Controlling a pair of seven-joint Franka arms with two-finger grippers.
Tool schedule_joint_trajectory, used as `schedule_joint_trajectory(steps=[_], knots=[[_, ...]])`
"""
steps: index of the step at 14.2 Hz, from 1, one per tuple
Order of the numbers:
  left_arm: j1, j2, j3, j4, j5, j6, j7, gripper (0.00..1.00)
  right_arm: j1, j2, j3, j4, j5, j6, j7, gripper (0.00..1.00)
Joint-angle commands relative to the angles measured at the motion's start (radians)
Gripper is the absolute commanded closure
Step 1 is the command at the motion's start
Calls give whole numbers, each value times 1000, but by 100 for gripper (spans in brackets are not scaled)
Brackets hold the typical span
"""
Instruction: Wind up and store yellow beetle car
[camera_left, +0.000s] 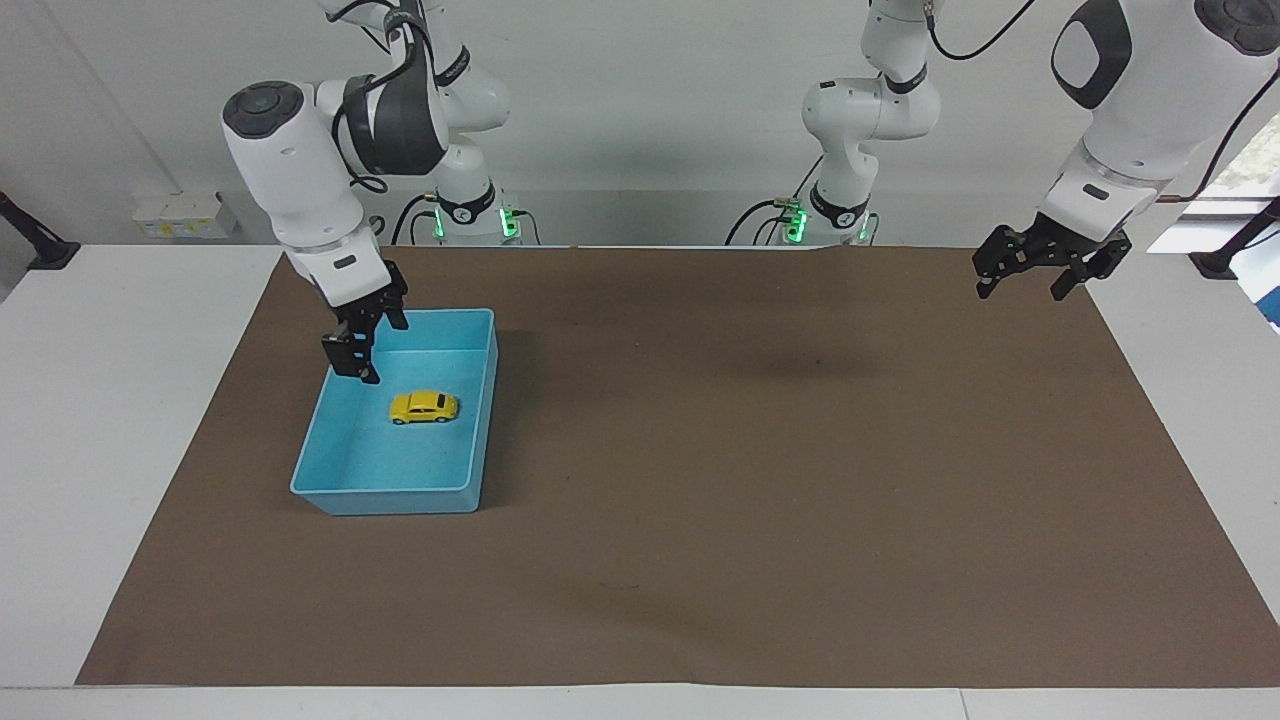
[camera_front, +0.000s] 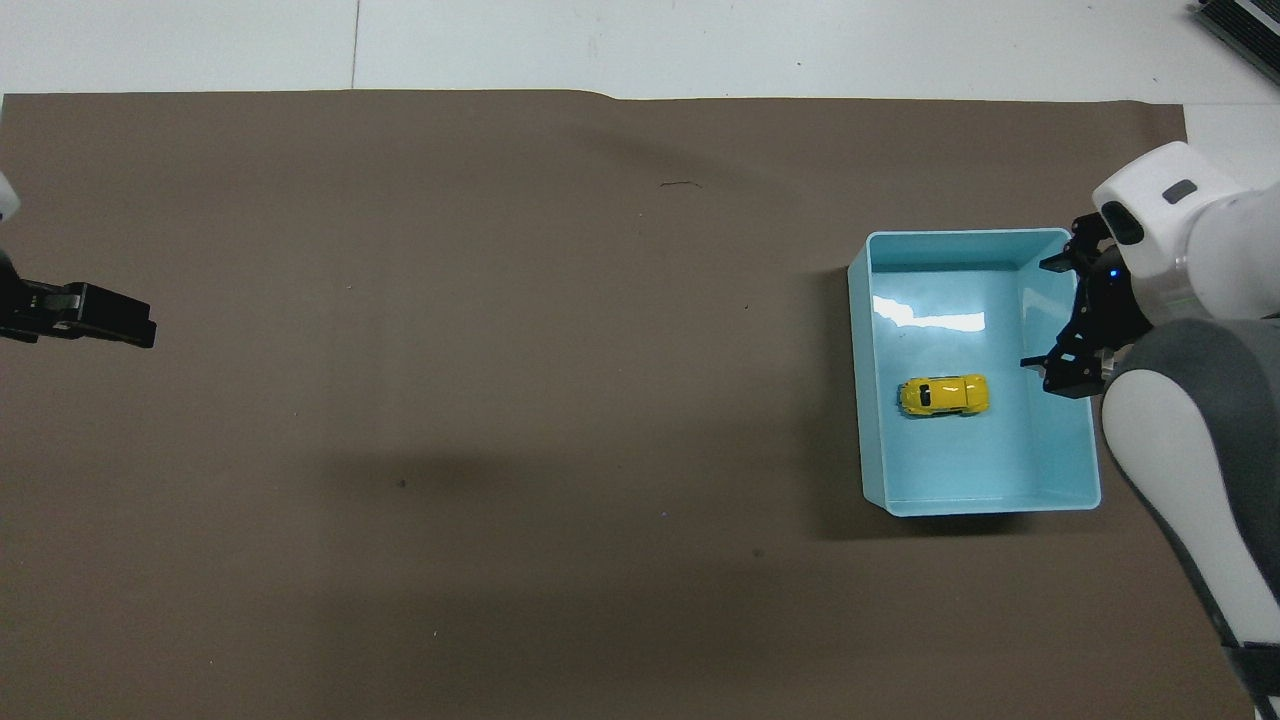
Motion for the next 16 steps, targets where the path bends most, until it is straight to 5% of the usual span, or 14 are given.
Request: schedule_joint_trajectory(steps=[1, 16], knots=[[10, -15, -11, -4, 17, -15, -11, 0, -15, -1, 8, 73, 6, -89, 162, 0], [10, -15, -11, -4, 17, -15, -11, 0, -15, -24, -41, 259, 2, -343, 1191, 0]])
